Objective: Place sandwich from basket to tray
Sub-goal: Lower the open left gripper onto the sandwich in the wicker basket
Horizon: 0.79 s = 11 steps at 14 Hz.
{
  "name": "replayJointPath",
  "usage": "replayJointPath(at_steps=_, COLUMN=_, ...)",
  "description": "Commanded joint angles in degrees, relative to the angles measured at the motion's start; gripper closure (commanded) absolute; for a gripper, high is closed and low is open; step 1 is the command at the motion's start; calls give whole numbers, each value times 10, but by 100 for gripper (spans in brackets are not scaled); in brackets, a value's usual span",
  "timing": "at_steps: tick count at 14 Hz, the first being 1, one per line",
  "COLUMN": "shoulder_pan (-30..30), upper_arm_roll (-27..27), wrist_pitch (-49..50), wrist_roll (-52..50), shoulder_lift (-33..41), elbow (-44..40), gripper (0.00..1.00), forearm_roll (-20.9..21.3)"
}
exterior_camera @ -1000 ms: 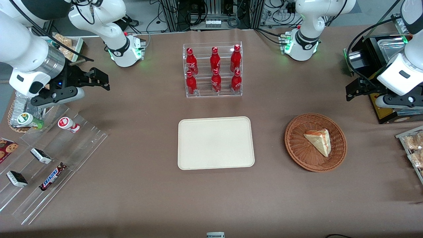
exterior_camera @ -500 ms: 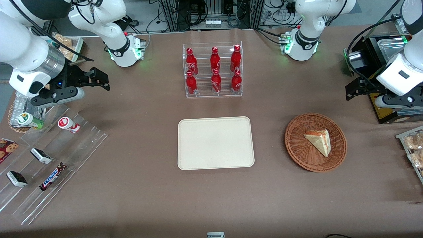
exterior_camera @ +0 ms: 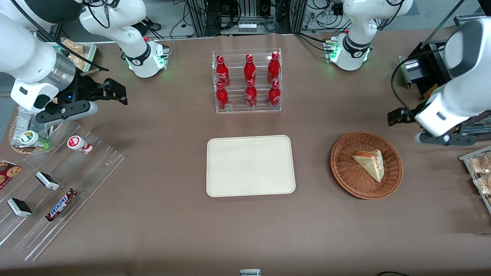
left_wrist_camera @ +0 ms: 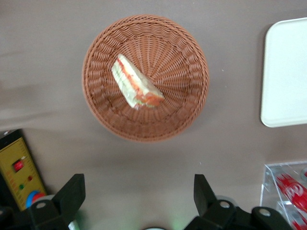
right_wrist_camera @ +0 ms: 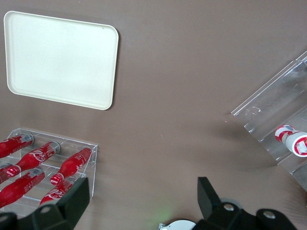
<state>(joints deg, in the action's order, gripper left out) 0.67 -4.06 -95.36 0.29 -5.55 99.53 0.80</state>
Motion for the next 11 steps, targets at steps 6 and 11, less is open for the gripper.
replayJointPath(at_steps=6, shoulder_pan=-9, upper_arm_roll=5, wrist_pitch=-246, wrist_roll=-12, shoulder_lift=-23, elbow=177, gripper=0, forearm_roll=24)
replayJointPath(at_steps=11, shoulder_pan=-8, upper_arm_roll=5, wrist_pitch=-366, wrist_roll=-277, shoulder_lift=-52, elbow=222, gripper=0, forearm_roll=23)
